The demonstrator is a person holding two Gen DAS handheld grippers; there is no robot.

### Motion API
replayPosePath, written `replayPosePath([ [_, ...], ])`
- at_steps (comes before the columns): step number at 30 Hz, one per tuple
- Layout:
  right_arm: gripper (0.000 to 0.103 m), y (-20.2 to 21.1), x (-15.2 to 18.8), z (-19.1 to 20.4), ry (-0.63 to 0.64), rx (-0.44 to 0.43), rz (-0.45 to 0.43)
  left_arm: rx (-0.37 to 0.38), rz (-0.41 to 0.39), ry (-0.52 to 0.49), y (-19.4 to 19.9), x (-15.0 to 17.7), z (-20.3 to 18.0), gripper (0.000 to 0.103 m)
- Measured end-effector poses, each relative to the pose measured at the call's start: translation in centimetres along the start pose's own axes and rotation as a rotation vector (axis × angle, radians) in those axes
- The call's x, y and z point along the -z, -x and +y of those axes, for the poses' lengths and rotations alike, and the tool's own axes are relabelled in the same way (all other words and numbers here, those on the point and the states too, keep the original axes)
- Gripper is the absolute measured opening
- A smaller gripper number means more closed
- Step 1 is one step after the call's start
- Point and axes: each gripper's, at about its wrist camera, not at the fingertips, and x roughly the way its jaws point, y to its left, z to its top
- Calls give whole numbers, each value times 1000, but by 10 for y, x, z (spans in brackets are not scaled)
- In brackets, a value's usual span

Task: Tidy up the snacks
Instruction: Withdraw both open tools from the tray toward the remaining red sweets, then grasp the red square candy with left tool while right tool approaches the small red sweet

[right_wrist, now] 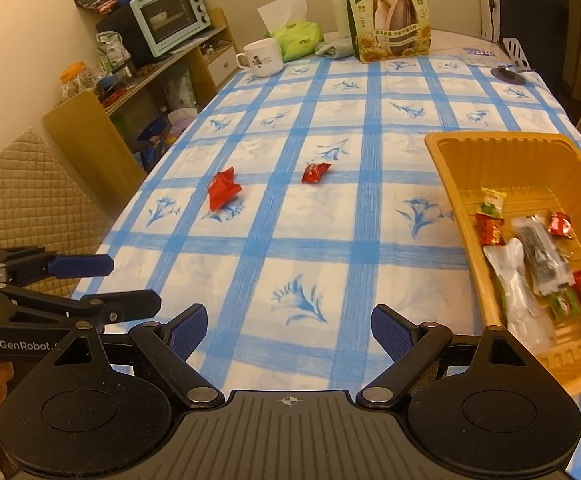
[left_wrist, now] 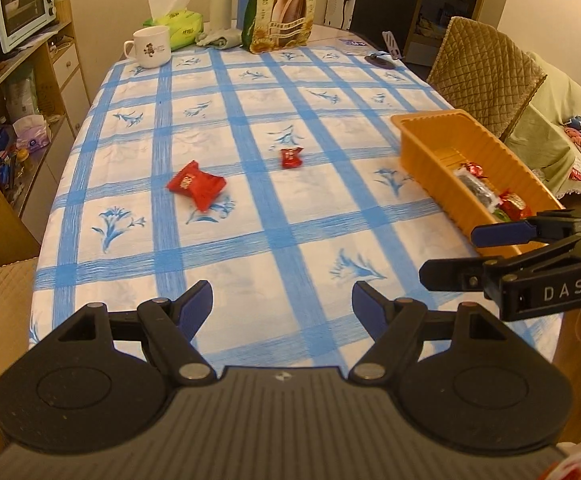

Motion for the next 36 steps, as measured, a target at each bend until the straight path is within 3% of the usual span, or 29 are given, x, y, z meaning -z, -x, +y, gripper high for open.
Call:
replayPosePath([
  [16, 89, -51, -27, 8, -59, 67, -31, 28, 13, -15, -54, -27, 47, 73],
  [18, 89, -56, -30, 7, -62, 76, -35, 21, 16, -14, -64, -31, 51, 66],
  [36, 89, -89, -62, -4, -81, 142, -39, 23, 18, 14, -130, -75, 73, 66],
])
